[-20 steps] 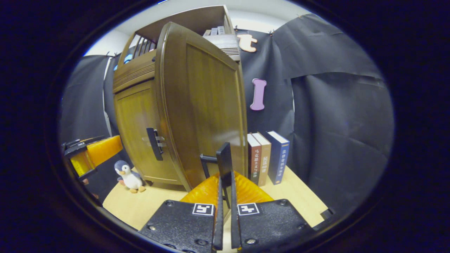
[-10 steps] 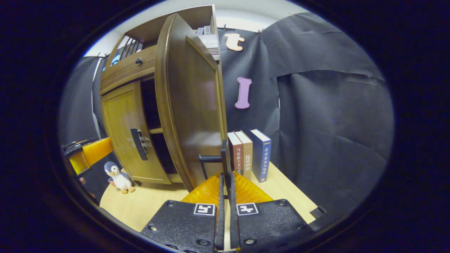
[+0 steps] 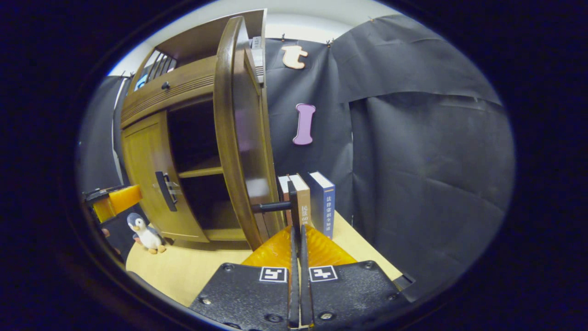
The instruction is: Open the right door of the double-door shoe cabinet with the right hand, and open the left door with the left hand.
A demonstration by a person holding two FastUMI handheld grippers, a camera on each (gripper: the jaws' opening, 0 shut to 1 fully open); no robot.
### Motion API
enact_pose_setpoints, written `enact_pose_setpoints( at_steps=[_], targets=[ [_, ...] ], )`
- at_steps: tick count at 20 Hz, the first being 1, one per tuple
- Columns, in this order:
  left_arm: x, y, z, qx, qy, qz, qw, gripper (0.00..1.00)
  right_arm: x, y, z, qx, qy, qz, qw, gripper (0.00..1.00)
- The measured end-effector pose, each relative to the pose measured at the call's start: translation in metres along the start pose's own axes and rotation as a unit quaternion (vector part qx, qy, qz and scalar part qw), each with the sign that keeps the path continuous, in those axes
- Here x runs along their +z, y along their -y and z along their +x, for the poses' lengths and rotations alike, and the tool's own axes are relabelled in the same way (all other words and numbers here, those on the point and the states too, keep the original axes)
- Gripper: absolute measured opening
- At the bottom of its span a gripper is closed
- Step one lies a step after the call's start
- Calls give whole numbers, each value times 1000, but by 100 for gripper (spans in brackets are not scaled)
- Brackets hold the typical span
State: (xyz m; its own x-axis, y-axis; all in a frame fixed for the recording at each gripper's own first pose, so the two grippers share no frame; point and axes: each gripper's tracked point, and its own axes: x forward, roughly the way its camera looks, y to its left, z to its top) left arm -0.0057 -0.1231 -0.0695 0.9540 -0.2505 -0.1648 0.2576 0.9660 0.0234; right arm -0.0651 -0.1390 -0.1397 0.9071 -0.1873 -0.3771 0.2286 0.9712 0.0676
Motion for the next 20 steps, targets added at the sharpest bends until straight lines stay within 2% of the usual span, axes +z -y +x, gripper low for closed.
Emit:
enact_pose_setpoints(
  at_steps=[4,9,15,16,17,20],
  targets=[
    [-2,-3,5,-5,-5,3,1000,94,2,8,0,7,-7,-8,1000,5],
    [-5,-6,9,-3,-14,0,1000,94,10,37,-4,-9,-6,-5,1000,5],
    [-12,-12,21,-11,-24,-10,1000,94,19,32,-10,5,11,-15,1000,5],
    [-16,-15,25,-9,-34,-13,999,100,21,32,-15,9,13,-12,1000,5],
    [-20,-22,28,-2,-43,-19,999,95,22,34,-16,10,14,-7,1000,5],
    [-31,-46,45,20,-64,-31,997,96,27,46,-17,-6,14,2,1000,5]
  ],
)
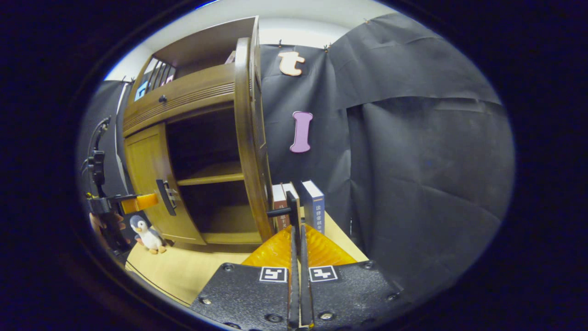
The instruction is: Open the right door of the double-door shoe cabinet with the right hand, and open the left door with the left hand.
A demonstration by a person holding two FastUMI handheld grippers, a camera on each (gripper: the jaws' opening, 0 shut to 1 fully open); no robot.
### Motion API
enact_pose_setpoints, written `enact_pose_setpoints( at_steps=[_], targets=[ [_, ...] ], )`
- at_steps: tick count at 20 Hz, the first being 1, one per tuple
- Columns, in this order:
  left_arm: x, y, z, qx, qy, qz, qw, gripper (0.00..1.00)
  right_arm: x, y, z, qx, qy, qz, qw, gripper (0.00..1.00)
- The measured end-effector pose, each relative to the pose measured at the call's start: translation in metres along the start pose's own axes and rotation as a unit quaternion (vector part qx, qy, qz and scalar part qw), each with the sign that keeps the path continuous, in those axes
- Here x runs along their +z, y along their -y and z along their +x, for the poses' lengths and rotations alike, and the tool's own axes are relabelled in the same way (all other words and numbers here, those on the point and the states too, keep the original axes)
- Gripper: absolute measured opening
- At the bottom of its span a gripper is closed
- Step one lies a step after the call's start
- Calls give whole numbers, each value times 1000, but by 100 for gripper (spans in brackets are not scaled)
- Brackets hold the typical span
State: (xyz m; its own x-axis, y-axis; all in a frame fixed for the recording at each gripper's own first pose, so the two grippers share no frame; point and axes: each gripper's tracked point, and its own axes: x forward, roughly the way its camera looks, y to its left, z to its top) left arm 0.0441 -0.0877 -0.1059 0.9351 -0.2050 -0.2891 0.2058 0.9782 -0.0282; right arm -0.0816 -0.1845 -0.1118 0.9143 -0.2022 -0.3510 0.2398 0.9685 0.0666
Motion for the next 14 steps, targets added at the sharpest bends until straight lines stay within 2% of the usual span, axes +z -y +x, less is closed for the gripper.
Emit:
enact_pose_setpoints(
  at_steps=[1,3,4,5,6,9,10,11,12,14],
  targets=[
    [-3,-8,7,10,-4,-3,1000,96,1,2,0,-5,-5,2,1000,0],
    [-7,-19,16,21,-14,-3,1000,94,2,1,-2,-5,-10,4,1000,8],
    [-6,-22,19,25,-15,-1,1000,100,4,0,-4,-5,-8,3,1000,9],
    [-6,-25,24,30,-14,1,999,94,7,-1,-7,-5,-5,2,1000,12],
    [-6,-31,33,35,-12,2,999,94,7,-3,-8,-5,-4,0,1000,14],
    [-13,-37,54,37,-1,0,999,94,-2,-7,-13,3,-18,-12,1000,37],
    [-14,-38,60,37,5,2,999,94,-2,-6,-15,5,-18,-13,1000,39],
    [-11,-39,64,37,10,5,999,94,2,-7,-19,4,-12,-13,1000,46],
    [-6,-40,68,37,18,9,999,94,3,-9,-23,5,-7,-14,1000,45],
    [2,-41,80,40,33,16,999,94,5,-9,-29,0,1,-17,1000,51]
  ],
)
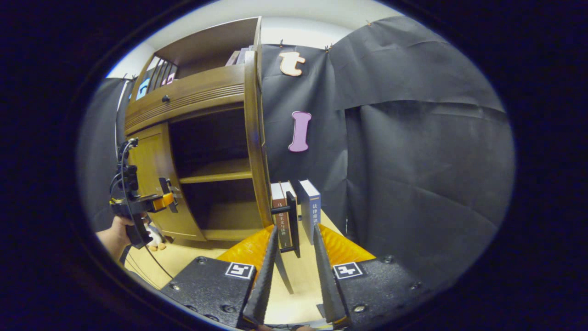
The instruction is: Open the right door of the double-door shoe cabinet with the right hand, and open the left door with the left hand.
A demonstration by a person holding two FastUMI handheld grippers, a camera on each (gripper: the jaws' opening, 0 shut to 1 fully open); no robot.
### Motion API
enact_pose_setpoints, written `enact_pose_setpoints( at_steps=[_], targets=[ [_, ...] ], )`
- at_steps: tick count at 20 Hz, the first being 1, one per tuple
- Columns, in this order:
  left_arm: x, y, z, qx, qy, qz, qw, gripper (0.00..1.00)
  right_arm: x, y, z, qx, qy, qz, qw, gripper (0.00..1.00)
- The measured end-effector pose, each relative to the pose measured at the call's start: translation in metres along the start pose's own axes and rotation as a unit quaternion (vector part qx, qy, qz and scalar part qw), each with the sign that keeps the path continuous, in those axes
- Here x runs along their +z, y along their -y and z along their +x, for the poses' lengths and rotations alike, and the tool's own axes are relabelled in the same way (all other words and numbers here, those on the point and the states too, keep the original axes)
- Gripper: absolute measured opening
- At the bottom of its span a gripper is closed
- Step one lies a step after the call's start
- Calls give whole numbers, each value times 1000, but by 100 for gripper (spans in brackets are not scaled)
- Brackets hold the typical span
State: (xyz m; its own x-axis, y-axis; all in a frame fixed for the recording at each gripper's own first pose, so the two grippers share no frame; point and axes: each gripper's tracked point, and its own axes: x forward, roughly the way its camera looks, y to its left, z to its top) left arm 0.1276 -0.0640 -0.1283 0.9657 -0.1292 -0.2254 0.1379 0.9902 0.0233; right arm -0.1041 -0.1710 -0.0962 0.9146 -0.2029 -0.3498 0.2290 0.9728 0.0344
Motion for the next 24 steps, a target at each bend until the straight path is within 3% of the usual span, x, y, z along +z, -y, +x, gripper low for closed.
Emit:
enact_pose_setpoints(
  at_steps=[4,5,6,7,8,9,10,11,12,14,15,16,18,20,21,22,23,24],
  targets=[
    [-2,2,21,-1,-8,4,1000,94,-5,-6,-9,-4,-4,-4,1000,57],
    [-4,1,25,0,-9,3,1000,82,-5,-6,-12,-6,-2,-7,1000,60],
    [-3,1,28,1,-6,1,1000,100,-4,-8,-15,-8,1,-10,1000,60],
    [-1,0,30,0,-1,1,1000,99,-4,-10,-17,-10,3,-12,1000,60],
    [-2,5,30,-10,3,-2,1000,77,-5,-12,-20,-12,4,-15,1000,60],
    [-2,8,30,-16,10,2,1000,94,-4,-15,-21,-11,5,-20,1000,63],
    [-1,9,31,-22,16,13,1000,63,-6,-18,-24,-9,4,-26,1000,60],
    [0,9,33,-24,20,19,999,84,-6,-19,-24,-7,3,-31,999,60],
    [-1,11,32,-26,18,18,999,51,-7,-22,-25,-4,2,-35,999,60],
    [-1,15,33,-37,15,14,999,48,-6,-30,-24,2,1,-39,999,60],
    [-1,15,35,-42,15,13,999,59,-6,-35,-23,6,2,-41,999,60],
    [-1,13,33,-43,15,14,999,55,-4,-39,-23,10,4,-44,999,60],
    [-1,10,33,-45,13,5,999,35,-3,-48,-20,18,7,-50,999,60],
    [-2,9,32,-45,11,11,999,29,-8,-49,-18,27,1,-57,998,60],
    [-2,8,31,-44,12,13,999,29,-8,-53,-18,33,0,-60,998,60],
    [-1,8,30,-44,11,12,999,37,-8,-60,-17,38,1,-63,997,60],
    [-2,8,28,-45,10,10,999,28,-7,-63,-15,41,4,-65,997,60],
    [-1,8,28,-47,9,10,999,37,-5,-68,-13,46,7,-65,997,60]
  ],
)
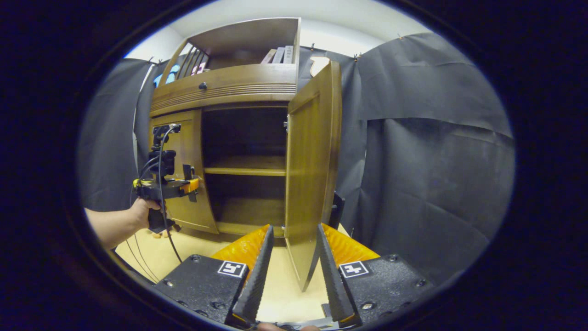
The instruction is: Open the right door of the double-door shoe cabinet with the right hand, and open the left door with the left hand.
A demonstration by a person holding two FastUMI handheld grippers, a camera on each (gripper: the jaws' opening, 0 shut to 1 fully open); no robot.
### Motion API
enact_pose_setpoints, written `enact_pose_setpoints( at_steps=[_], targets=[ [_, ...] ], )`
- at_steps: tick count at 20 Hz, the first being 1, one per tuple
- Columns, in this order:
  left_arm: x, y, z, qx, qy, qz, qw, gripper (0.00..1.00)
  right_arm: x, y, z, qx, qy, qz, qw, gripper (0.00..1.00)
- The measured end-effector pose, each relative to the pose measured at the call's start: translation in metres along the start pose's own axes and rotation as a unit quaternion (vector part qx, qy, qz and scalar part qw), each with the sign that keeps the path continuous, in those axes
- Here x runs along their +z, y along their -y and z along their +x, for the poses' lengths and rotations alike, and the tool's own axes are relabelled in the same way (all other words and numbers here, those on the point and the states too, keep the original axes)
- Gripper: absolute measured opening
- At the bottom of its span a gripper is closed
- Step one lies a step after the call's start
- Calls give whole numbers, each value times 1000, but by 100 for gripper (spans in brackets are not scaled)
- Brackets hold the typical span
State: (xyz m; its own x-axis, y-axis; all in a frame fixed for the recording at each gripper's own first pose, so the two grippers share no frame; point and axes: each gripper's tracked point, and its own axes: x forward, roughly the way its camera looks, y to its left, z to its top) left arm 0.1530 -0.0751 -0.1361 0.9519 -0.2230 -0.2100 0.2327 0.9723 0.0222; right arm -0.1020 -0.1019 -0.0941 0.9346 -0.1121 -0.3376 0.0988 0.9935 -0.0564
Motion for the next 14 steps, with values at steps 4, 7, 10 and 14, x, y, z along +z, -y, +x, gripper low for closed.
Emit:
enact_pose_setpoints(
  at_steps=[4,7,10,14],
  targets=[
    [-4,0,-13,-6,-7,18,1000,37,1,-20,15,29,5,-13,999,60],
    [-5,-2,-25,-3,-8,26,1000,29,1,-35,21,53,6,-25,998,63],
    [-8,-4,-38,3,-9,27,1000,37,-3,-42,25,65,7,-25,998,60],
    [-11,-7,-55,12,-12,21,1000,28,-7,-49,32,85,2,-15,996,60]
  ],
)
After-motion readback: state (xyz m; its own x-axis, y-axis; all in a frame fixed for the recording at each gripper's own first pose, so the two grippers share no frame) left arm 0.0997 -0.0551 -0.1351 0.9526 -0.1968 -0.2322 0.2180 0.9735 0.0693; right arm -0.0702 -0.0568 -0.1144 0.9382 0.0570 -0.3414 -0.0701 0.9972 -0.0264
